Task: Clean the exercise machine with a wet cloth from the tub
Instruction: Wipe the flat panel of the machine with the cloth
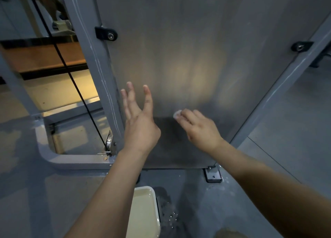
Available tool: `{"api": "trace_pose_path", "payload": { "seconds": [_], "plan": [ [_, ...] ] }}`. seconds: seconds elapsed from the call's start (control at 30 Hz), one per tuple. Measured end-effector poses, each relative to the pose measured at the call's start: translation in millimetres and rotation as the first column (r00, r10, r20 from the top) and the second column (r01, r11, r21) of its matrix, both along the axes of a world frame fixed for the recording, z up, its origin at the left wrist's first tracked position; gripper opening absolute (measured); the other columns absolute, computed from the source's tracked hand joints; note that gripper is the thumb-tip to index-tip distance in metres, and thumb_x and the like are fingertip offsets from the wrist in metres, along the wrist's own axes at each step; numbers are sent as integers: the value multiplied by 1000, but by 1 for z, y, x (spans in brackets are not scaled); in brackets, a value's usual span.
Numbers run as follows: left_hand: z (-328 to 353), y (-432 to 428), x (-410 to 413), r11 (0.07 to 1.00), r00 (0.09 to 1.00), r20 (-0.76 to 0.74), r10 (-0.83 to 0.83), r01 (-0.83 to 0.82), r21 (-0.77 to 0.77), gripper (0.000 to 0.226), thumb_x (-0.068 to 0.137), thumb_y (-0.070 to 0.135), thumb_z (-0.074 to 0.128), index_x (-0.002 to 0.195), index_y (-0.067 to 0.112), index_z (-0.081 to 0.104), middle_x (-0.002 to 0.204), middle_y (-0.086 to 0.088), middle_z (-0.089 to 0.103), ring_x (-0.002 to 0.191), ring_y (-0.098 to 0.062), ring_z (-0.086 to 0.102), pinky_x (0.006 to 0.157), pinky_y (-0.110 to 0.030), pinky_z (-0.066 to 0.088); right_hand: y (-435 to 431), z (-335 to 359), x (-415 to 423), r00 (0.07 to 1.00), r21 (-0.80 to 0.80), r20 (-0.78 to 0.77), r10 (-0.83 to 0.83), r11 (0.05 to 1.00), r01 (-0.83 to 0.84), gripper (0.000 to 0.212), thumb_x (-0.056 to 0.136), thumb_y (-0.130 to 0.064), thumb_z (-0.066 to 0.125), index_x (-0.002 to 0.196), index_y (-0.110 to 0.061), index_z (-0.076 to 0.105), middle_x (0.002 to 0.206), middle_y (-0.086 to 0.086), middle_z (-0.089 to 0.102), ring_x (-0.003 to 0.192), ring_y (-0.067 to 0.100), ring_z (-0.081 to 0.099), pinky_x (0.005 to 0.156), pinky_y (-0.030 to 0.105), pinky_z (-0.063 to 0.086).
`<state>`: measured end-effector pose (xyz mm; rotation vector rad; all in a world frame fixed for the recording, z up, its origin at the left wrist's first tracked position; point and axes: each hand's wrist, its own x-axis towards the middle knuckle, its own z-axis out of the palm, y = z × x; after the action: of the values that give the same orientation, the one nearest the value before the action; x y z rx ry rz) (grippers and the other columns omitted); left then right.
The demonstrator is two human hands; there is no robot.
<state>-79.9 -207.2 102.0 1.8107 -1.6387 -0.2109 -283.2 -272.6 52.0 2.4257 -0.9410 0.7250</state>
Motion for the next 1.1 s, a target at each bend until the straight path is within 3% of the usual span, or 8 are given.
{"api": "trace_pose_path", "payload": {
  "seconds": [0.07, 0.3, 0.43, 0.6, 0.7, 0.8, 0.97, 1.1],
  "plan": [
    [3, 5, 1, 1000, 1000, 3, -3, 3, 8, 109, 87, -9, 53, 162, 39, -10, 159, 10, -42, 152, -21, -33, 116, -35, 29, 10, -23, -13, 994, 153, -106, -18, 988, 34, 51, 72, 4, 76, 119, -15, 70, 104, 5, 61, 78, 28, 54, 36, 32, 45],
    [10, 27, -14, 998, 998, 63, 30, -26, -57, 84, 90, 5, 58, 162, 26, 21, 166, 9, -15, 156, -17, -15, 124, -55, 21, 38, 4, -46, 914, 337, 349, -206, 938, 83, 32, 92, -1, 59, 122, -12, 64, 107, 9, 52, 81, 36, 58, 60, 43, 54],
    [28, 26, -40, 986, 986, 151, -65, 87, -139, 71, 84, 1, 57, 151, 17, 40, 167, -5, 5, 157, -22, -7, 127, -54, 9, 46, 30, -71, 742, 434, 571, -352, 896, 91, 21, 95, 0, 58, 110, -13, 63, 112, 4, 57, 92, 27, 61, 76, 30, 46],
    [72, 9, -58, 946, 938, 318, -140, 221, -236, 70, 78, -1, 58, 145, 14, 47, 165, -13, 16, 157, -31, -2, 125, -58, 4, 43, 63, -82, 442, 618, 720, -535, 784, -57, 27, 100, -10, 52, 92, -36, 52, 95, -4, 63, 88, 16, 59, 77, 30, 45],
    [93, -5, -53, 909, 900, 423, -103, 257, -327, 72, 76, 1, 59, 145, 13, 48, 164, -15, 19, 157, -34, -1, 125, -60, 2, 37, 86, -82, 417, 613, 742, -525, 783, -104, 29, 101, -5, 48, 94, -32, 56, 113, 2, 56, 91, 8, 58, 84, 26, 44],
    [101, -23, -38, 878, 880, 473, -35, 253, -406, 74, 81, 5, 64, 151, 14, 42, 165, -16, 18, 157, -35, 0, 126, -56, -1, 24, 103, -73, 268, 577, 793, -547, 816, -41, 19, 102, -5, 48, 103, -21, 59, 122, 1, 41, 87, -13, 53, 88, 17, 41],
    [81, -55, -24, 819, 826, 563, 27, 305, -486, 81, 87, 28, 72, 156, 14, 34, 166, -13, 14, 155, -38, 3, 125, -58, -1, 5, 97, -40, 51, 502, 856, -514, 851, 154, 13, 91, -11, 47, 101, -19, 51, 102, 10, 56, 86, 21, 54, 78, 31, 43],
    [66, -76, -21, 724, 791, 593, 151, 320, -611, 81, 82, 35, 66, 155, 15, 35, 163, -13, 17, 152, -40, 11, 124, -57, 0, 5, 96, -28, -45, 515, 856, -515, 843, 157, 16, 89, -12, 45, 100, -23, 47, 102, 15, 59, 82, 17, 54, 76, 33, 47]
  ]
}}
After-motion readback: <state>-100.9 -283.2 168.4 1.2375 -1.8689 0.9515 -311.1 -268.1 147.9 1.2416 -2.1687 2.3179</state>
